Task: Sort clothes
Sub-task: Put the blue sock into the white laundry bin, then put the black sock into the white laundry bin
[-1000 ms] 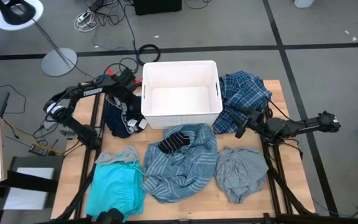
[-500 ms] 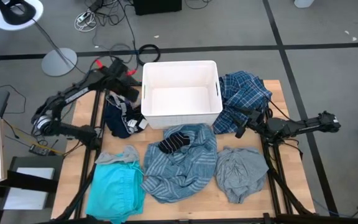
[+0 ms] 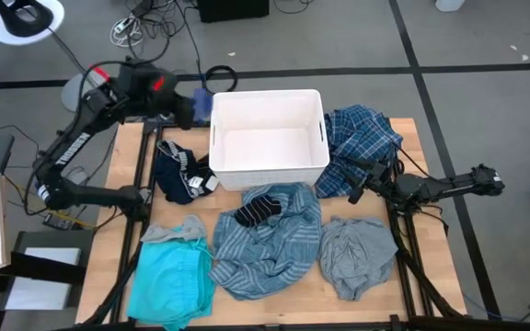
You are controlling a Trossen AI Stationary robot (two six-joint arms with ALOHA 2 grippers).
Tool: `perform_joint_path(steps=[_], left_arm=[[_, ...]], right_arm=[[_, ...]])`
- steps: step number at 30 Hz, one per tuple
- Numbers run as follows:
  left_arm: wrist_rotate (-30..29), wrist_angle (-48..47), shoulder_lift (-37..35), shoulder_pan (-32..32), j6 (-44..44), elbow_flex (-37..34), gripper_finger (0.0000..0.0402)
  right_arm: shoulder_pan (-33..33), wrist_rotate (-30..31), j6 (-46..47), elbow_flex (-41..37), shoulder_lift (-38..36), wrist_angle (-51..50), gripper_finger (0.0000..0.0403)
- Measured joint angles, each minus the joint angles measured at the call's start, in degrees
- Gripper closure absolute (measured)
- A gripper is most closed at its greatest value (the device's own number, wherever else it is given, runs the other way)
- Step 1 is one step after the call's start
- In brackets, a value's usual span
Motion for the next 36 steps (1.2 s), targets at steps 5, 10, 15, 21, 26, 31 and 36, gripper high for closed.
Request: perform_joint_path(steps=[5,10,15,21,26,31,36], left_arm=[[4.54,5.05,5.65,-3.17,0.22,4.44,0.0401],[11.04,9.69,10.55,-5.02,4.18,5.48,0.0394],[11.89,10.48,13.36,-6.10,4.71,5.41,0.0365],[12.67,10.33,14.27,-6.48,4.62,5.36,0.0313],[15.00,9.30,14.27,-8.01,4.23,5.36,0.0283],[14.22,8.63,14.27,-12.88,3.24,5.36,0.0280],[11.52,8.83,14.27,-19.92,2.83,5.36,0.0280]], right_arm=[[0.00,0.00,0.00,0.00,0.00,0.00,0.0186],[-0.02,-0.01,0.00,0.00,0.00,0.00,0.0186],[-0.02,0.00,0.00,0.00,0.00,0.02,0.0186],[0.00,0.00,0.00,0.00,0.00,0.11,0.0186],[0.00,0.00,0.00,0.00,0.00,0.11,0.0186],[0.00,0.00,0.00,0.00,0.00,0.11,0.0186],[0.00,0.00,0.00,0.00,0.00,0.11,0.0186]])
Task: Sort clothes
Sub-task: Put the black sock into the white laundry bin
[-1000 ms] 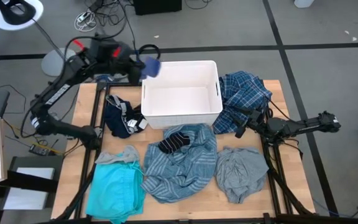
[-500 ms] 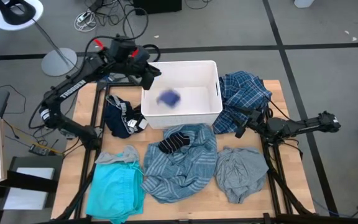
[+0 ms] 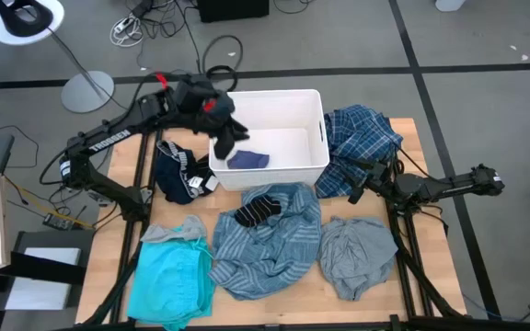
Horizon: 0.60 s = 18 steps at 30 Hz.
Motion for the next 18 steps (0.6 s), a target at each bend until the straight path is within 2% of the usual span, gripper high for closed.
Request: perform_joint_path(steps=[2,4,9,12,15,18], left_arm=[[-0.57,-0.76,0.00,-2.90,-0.16,0.00,0.0280],[-3.53,-1.80,0.00,-6.27,-0.26,0.00,0.0280],[-16.42,-7.20,0.00,-15.38,-2.75,-0.06,0.0280],[-23.18,-7.16,-0.13,-20.34,-4.60,-2.21,0.0280],[-25.48,-6.19,-0.11,-23.70,-7.53,-6.12,0.0280],[-25.66,-0.46,-0.11,-25.84,-10.30,-13.30,0.0280]], right_arm=[[0.00,0.00,0.00,0.00,0.00,0.00,0.0186],[-0.01,0.00,0.00,0.00,0.00,0.00,0.0186],[0.00,-0.02,0.00,0.00,0.00,0.00,0.0186],[0.00,-0.01,0.00,0.00,0.00,-0.02,0.0186],[-0.02,-0.02,0.00,0.00,0.00,-0.02,0.0186],[0.00,0.00,0.00,0.00,0.00,-0.02,0.0186]])
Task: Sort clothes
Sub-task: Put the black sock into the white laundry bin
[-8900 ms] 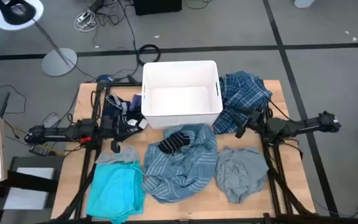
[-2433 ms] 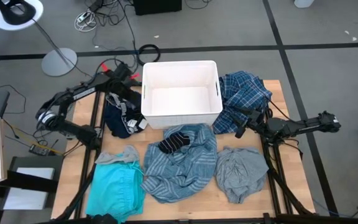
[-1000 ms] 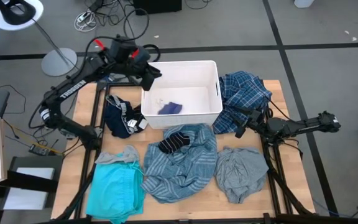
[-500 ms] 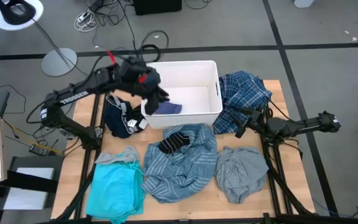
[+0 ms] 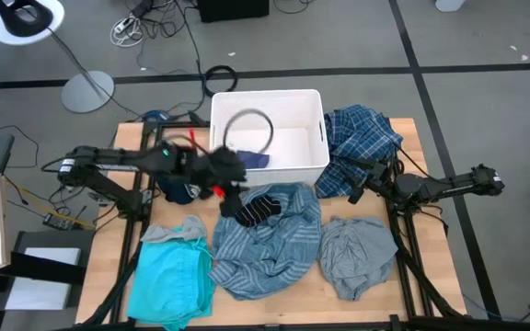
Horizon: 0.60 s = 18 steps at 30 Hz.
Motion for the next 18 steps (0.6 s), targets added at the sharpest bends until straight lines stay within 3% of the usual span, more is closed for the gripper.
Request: perform_joint_path(steps=[10,18], left_arm=[[0.40,22.03,0.18,-2.63,-2.73,-22.98,0.0280],[0.52,30.42,0.09,-2.98,0.39,-31.43,0.0280]], right_arm=[[-0.02,0.01,0.00,0.00,0.00,-0.02,0.0186],[0.00,0.00,-0.07,0.00,0.00,0.48,0.0186]])
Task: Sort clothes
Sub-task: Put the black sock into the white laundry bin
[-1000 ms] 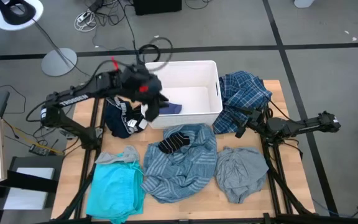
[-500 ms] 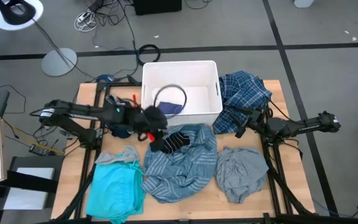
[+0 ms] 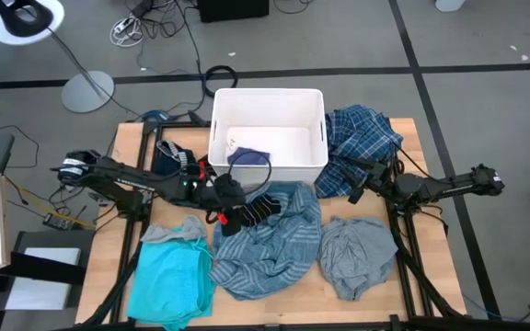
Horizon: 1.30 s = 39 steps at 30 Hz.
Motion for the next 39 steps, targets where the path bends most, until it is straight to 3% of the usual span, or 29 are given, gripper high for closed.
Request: perform_joint_path(steps=[6,13,15,19,21,31,39], left_arm=[[-0.16,7.94,1.34,-0.87,2.80,-4.15,0.0280],[-0.25,12.52,8.68,-1.17,5.50,-4.71,0.0282],[-0.62,12.19,10.32,-1.17,3.93,-4.27,0.0301],[-0.65,10.84,11.17,-1.17,2.38,-2.63,0.0386],[-0.51,10.05,10.54,-1.24,2.54,-0.99,0.0394],[1.77,0.63,6.75,-1.26,6.78,13.34,0.0400],[3.60,-0.03,6.84,-1.26,2.41,14.04,0.0379]], right_arm=[[-0.02,0.01,-0.02,0.00,-0.02,0.50,0.0186],[-0.02,0.01,-0.02,0.00,0.00,0.76,0.0186],[0.00,0.01,-0.04,0.00,-0.02,0.80,0.0186],[-0.01,0.00,-0.04,0.00,-0.02,0.84,0.0185],[0.00,0.01,-0.04,0.00,0.00,0.84,0.0186],[0.00,0.01,-0.04,0.00,-0.02,0.96,0.0186],[0.00,0.01,-0.04,0.00,0.00,0.99,0.0186]])
